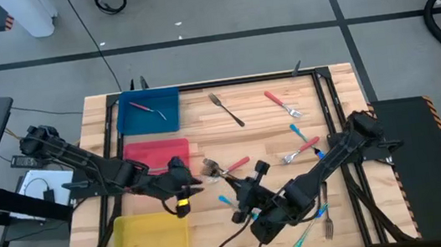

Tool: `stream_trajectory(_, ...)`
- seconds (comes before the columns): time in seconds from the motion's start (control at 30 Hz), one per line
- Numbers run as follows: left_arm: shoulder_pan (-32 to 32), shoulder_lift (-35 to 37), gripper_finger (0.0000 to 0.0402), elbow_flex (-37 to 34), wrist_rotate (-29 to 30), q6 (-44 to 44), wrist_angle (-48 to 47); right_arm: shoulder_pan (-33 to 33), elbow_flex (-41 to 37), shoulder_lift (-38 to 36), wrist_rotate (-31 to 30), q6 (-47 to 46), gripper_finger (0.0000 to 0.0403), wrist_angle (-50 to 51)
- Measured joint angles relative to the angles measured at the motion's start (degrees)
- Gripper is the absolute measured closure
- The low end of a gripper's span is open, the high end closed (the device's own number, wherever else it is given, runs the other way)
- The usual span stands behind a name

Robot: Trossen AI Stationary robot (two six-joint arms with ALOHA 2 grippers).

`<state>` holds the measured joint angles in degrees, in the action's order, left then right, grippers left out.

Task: Sort silverware by color (type)
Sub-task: Put the bottom left black fork into the yellow bin

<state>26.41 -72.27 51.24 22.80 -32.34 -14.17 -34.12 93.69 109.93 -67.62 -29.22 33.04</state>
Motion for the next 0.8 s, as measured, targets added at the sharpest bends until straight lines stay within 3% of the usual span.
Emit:
stream_trajectory(0.13, 0.0, 0.0, 0.0299, 0.0, 6.7, 5.7, 12.7, 1.1, 0.0, -0.8, -2.0, 7.3, 0.0392, -3.1)
stream_trajectory(0.3, -0.8, 0.0, 0.0299, 0.0, 7.0, 13.8, 24.0, 2.5, 0.0, -1.8, -3.4, 15.1, 0.0391, -7.6)
stream_trajectory(0.8, -7.9, 0.0, 0.0299, 0.0, 7.0, 16.5, 24.9, 3.3, 0.0, -2.5, -5.5, 23.4, 0.039, -11.7)
